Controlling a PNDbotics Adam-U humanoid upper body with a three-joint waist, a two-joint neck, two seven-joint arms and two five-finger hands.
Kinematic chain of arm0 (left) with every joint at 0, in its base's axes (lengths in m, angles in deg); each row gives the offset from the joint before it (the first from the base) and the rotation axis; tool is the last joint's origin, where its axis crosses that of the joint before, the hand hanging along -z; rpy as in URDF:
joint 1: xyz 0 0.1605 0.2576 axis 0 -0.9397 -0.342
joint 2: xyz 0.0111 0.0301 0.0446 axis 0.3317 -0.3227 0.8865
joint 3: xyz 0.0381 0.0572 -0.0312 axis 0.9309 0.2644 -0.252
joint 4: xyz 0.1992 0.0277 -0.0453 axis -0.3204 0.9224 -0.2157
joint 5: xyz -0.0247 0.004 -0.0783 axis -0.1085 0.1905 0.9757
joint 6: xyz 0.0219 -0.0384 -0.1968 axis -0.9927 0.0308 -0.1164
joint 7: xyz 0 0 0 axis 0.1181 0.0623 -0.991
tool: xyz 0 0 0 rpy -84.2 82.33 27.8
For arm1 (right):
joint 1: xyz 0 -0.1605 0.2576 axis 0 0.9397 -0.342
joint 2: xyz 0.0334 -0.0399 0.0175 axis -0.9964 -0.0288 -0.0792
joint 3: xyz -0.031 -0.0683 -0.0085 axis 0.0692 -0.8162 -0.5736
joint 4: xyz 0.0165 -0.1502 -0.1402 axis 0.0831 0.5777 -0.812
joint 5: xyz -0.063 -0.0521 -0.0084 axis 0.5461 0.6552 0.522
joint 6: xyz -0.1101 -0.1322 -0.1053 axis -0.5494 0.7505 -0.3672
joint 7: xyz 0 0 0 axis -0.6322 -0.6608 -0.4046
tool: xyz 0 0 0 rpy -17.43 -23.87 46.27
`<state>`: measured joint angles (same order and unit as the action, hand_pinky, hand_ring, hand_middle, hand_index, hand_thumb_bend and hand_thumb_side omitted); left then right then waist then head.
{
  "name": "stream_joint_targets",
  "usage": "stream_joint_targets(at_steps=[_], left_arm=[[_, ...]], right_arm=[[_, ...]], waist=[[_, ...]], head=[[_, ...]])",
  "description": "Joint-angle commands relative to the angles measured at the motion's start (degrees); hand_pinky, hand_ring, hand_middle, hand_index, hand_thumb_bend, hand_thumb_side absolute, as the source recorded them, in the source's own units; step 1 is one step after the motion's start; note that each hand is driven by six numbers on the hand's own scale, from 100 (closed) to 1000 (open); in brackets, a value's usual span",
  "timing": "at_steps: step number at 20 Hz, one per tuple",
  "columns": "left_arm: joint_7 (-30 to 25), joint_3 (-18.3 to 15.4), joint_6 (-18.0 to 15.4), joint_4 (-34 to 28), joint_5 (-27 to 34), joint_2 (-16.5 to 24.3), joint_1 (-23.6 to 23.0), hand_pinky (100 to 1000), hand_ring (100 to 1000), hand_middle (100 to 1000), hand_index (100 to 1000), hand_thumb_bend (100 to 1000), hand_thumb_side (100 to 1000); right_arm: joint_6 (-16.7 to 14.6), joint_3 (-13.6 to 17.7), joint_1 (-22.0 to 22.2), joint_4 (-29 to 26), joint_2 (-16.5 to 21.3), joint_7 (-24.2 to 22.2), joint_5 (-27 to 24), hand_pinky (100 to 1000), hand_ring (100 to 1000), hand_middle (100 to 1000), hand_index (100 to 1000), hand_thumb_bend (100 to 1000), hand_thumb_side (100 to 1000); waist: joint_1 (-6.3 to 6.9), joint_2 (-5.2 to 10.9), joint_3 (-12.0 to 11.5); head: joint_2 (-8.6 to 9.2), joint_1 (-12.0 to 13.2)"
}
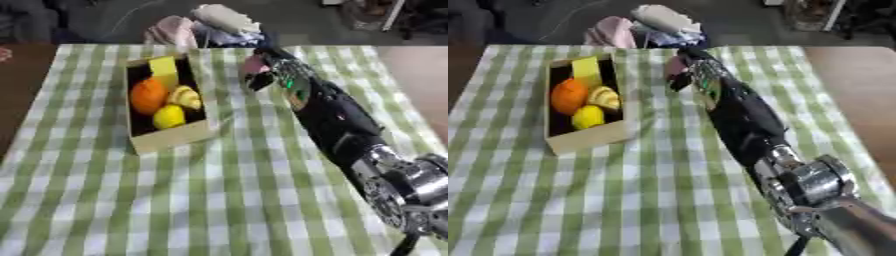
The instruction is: Pick up objects on the table and place them in the box.
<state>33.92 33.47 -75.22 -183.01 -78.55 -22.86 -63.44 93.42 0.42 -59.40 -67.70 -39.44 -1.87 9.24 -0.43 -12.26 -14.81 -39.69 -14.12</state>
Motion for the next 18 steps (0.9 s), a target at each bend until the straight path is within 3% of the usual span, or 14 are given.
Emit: stream_joint_targets(at_steps=[1, 7, 18], left_arm=[[-0.3, 0.1, -0.1, -1.4, 0.1, 0.3, 0.6, 720, 535, 710, 830, 380, 779], [-0.3, 0.1, -0.2, -1.5, 0.1, 0.3, 0.6, 721, 535, 710, 830, 382, 781], [-0.5, 0.2, -0.2, -1.5, 0.2, 0.2, 0.6, 722, 535, 710, 830, 383, 783]], right_arm=[[0.6, 0.3, -1.2, -1.1, 0.8, 2.8, -0.3, 943, 989, 988, 1000, 100, 200], [1.1, 0.4, -1.1, -1.1, 0.6, 6.1, -1.1, 940, 986, 983, 1000, 100, 199], [1.9, 0.6, -0.5, 1.1, 0.2, 6.4, -3.8, 929, 973, 974, 1000, 100, 201]], waist=[[0.7, 0.05, 0.0], [0.76, 0.03, 0.0], [0.86, -0.25, -0.4]], head=[[0.72, -0.2], [0.86, -0.4], [1.13, -0.9]])
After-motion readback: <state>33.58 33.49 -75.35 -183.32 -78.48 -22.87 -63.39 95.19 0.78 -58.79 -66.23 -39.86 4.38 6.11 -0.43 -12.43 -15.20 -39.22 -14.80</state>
